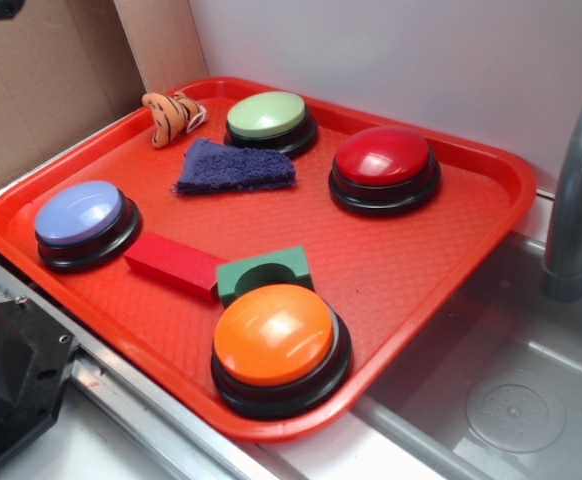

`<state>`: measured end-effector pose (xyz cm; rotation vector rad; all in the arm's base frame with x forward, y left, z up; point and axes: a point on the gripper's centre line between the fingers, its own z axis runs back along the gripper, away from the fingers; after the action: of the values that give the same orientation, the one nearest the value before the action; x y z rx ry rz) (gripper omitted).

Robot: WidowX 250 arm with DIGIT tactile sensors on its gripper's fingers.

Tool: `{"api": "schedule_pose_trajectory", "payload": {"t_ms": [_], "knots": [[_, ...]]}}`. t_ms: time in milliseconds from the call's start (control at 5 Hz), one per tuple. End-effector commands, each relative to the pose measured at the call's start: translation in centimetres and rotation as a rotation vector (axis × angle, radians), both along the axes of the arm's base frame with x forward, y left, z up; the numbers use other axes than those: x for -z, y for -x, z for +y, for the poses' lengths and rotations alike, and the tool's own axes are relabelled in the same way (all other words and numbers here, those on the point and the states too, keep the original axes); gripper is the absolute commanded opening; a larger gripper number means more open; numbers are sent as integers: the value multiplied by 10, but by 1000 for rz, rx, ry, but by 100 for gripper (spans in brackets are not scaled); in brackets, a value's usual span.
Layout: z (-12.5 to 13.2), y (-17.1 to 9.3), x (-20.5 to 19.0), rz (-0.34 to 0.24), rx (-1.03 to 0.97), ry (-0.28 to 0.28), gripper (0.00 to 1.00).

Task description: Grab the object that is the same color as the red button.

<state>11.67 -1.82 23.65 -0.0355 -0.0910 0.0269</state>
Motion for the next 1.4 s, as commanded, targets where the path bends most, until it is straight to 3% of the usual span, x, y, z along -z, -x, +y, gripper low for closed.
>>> {"api": "schedule_pose_trajectory", "payload": {"t_ms": [0, 600, 800, 1000, 1200], "knots": [[0, 0, 0, 0, 0, 0, 100], [-29, -44, 51, -49, 663, -80, 100], [-34, -52, 76, -93, 892, -88, 100], [-30, -56, 113, -95, 1101, -104, 100], [-21, -57, 142, -118, 1229, -71, 100]]}}
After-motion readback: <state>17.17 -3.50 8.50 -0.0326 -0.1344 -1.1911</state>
